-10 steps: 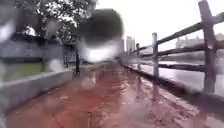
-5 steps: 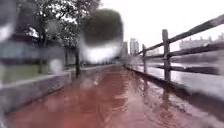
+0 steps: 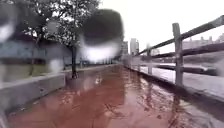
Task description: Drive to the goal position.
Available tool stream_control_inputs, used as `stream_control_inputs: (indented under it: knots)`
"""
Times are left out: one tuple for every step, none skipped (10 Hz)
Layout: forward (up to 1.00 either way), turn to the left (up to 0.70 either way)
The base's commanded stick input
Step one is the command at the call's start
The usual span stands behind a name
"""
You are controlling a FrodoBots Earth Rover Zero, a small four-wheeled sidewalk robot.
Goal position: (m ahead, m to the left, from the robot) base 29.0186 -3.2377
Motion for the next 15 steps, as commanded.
stream_control_inputs:
  knots:
    - [1.00,0.01]
    - [1.00,0.01]
    - [1.00,0.01]
    - [1.00,0.01]
    - [1.00,0.01]
    - [1.00,0.01]
    - [1.00,0.01]
    - [1.00,0.01]
    - [1.00,0.01]
    - [1.00,0.01]
    - [1.00,0.01]
    - [1.00,0.01]
    - [1.00,0.01]
    - [1.00,0.01]
    - [1.00,0.08]
